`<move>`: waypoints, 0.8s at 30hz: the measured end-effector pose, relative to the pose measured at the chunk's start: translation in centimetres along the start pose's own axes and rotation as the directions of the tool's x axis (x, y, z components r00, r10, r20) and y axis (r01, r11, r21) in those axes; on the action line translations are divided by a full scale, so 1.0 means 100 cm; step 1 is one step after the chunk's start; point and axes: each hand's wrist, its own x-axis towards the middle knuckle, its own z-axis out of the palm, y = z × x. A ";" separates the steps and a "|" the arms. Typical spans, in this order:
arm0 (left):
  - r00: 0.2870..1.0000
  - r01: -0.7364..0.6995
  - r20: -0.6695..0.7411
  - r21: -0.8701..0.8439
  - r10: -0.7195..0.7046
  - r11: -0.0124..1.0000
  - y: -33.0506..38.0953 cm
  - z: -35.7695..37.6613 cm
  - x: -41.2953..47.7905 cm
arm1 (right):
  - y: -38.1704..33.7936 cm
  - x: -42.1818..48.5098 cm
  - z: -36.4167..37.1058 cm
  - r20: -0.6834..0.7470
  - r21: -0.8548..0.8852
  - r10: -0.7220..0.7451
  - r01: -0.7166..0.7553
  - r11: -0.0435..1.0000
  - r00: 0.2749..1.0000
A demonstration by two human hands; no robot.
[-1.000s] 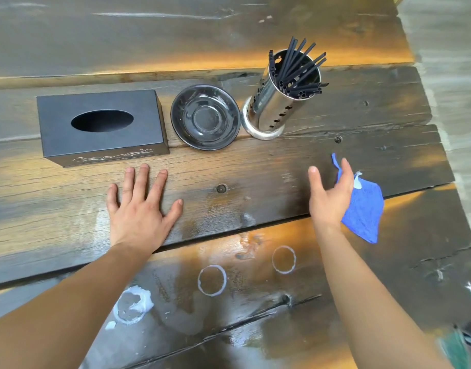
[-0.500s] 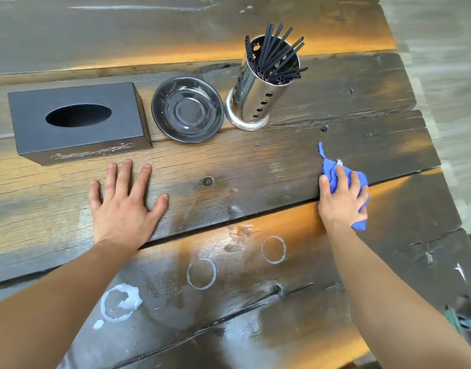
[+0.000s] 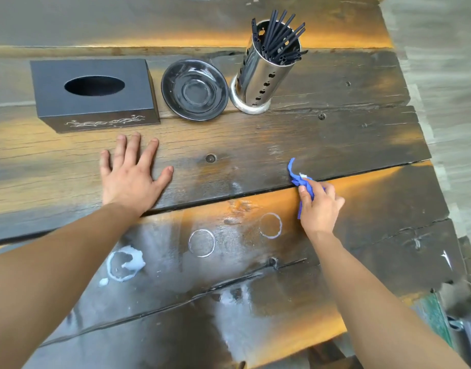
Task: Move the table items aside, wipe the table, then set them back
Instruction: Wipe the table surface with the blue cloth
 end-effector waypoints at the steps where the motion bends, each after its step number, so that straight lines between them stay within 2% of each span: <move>1: 1.000 -0.005 0.019 -0.007 0.005 1.000 -0.002 0.000 0.001 | -0.003 -0.003 -0.004 0.050 0.023 -0.030 0.029 0.999 0.998; 5: 0.989 -0.079 0.111 -0.159 0.097 0.984 -0.019 -0.014 0.002 | -0.024 -0.025 -0.023 0.187 0.266 -0.134 0.081 0.960 0.973; 7: 0.990 -0.093 0.070 -0.304 0.119 0.948 -0.038 -0.022 -0.012 | -0.042 -0.042 -0.027 0.191 0.327 -0.230 0.159 0.931 0.954; 10: 0.999 -0.012 -0.041 -0.397 -0.005 0.918 -0.077 -0.022 -0.063 | -0.085 -0.070 -0.027 0.192 0.405 -0.390 0.289 0.868 0.901; 14: 0.972 0.193 -0.070 -0.311 -0.225 0.931 -0.130 -0.006 -0.146 | -0.151 -0.100 -0.003 0.248 0.352 -0.538 0.442 0.825 0.806; 18: 0.892 0.431 -0.044 -0.216 -0.450 0.876 -0.155 0.010 -0.217 | -0.215 -0.127 0.027 0.288 0.319 -0.643 0.562 0.763 0.710; 22: 0.883 0.461 -0.029 -0.136 -0.468 0.877 -0.161 0.018 -0.241 | -0.263 -0.148 0.061 0.346 0.264 -0.721 0.675 0.689 0.601; 24: 0.881 0.461 -0.051 -0.127 -0.470 0.878 -0.161 0.020 -0.240 | -0.275 -0.151 0.077 0.425 0.136 -0.725 0.753 0.643 0.542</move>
